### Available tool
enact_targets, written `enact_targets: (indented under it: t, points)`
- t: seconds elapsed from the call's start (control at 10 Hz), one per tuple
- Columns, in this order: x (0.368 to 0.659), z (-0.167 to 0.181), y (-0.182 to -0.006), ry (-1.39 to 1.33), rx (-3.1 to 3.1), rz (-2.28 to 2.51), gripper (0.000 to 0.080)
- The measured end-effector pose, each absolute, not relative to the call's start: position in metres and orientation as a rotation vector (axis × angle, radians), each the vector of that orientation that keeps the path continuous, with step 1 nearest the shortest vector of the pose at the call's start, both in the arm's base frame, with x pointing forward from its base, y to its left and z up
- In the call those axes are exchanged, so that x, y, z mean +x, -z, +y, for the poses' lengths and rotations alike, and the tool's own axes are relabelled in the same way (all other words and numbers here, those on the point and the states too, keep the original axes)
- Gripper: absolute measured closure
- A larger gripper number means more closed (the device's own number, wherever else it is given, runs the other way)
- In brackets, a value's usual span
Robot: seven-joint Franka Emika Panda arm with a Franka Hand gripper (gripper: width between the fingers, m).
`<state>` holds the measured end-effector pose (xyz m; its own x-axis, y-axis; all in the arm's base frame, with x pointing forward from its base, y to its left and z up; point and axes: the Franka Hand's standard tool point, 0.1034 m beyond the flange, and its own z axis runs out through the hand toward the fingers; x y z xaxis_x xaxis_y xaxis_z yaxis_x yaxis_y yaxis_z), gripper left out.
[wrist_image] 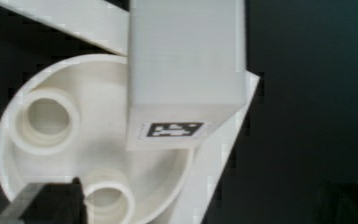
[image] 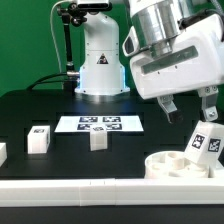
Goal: Assemble stool
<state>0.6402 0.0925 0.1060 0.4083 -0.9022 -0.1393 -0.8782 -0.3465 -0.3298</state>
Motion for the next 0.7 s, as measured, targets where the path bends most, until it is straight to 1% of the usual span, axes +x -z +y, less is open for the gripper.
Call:
enact_targets:
  t: [0.2, 0.3, 0.7]
  points:
    - [0.639, 0.093, -0.103, 0.098, -2.342, 1.504, 0.0151]
    - [0.639, 0.093, -0.103, 0.118, -2.404, 1.411, 0.0151]
    - [0.638, 0.112, -0.106, 0.193, -2.721, 0.858, 0.0151]
